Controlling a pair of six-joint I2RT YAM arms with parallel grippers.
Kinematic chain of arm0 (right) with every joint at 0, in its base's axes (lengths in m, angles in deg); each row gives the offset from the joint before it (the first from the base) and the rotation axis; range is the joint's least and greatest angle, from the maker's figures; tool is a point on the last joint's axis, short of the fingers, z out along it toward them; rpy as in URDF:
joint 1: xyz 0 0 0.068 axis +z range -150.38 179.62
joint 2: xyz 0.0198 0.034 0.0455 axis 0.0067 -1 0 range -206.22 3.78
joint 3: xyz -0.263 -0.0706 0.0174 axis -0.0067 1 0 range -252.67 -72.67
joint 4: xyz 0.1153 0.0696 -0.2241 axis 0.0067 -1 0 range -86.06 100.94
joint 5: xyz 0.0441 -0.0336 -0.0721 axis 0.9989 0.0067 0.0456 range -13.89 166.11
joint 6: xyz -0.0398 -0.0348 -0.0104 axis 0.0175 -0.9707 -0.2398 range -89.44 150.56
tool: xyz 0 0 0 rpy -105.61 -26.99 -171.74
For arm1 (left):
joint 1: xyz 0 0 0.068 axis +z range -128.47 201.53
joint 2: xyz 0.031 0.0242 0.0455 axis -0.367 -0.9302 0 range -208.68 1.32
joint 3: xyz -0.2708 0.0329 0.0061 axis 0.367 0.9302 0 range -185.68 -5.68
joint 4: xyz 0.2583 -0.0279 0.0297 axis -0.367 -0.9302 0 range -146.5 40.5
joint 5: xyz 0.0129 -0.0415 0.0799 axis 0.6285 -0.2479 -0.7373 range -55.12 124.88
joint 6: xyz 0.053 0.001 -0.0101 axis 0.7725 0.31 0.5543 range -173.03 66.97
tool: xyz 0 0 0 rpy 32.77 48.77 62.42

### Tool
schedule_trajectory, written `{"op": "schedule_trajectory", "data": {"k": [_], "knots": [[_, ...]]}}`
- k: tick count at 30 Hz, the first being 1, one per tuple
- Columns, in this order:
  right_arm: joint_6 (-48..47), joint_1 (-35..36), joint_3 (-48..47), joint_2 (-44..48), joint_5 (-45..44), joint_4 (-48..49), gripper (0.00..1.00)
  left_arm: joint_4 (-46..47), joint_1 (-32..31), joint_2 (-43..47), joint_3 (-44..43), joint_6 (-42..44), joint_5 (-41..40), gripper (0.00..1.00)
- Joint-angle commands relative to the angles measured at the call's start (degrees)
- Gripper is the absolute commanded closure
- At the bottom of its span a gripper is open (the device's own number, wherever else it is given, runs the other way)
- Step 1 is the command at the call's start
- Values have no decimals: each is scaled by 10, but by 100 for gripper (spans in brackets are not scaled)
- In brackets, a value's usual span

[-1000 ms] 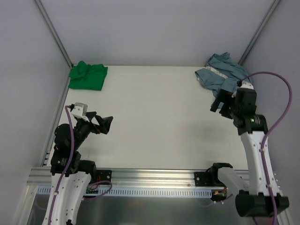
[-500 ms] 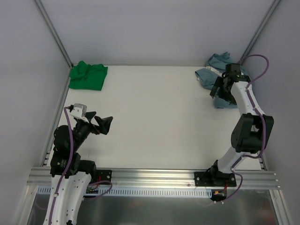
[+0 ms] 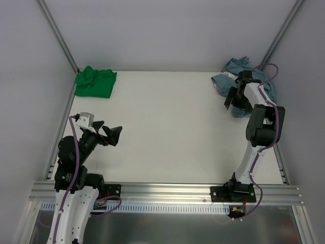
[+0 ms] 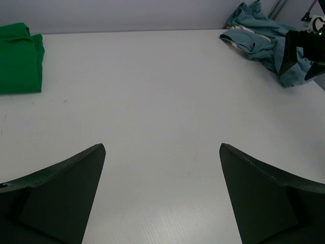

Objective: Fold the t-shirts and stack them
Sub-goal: Grab crumpled tshirt from the corner of the board with the right arm

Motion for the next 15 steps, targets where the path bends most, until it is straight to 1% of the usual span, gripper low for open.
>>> {"op": "schedule_trajectory", "data": {"k": [1,7,11,13,14,15], "knots": [[-5,-7,-47,-20,-6,4,5,29,-1,3,1,-2,9,1],[-6,-10,-76,-69,-6,0,7,32,5,-5,1,-1,9,1],[-5,-14,-80,-85,0,5,11,34,8,-7,1,-3,13,1],[-4,-17,-83,-94,3,4,17,35,9,-8,1,-3,15,1],[-4,-21,-84,-98,7,4,28,35,10,-9,1,-3,15,1],[-4,-21,-84,-98,9,4,36,35,10,-9,1,-3,15,1]]}}
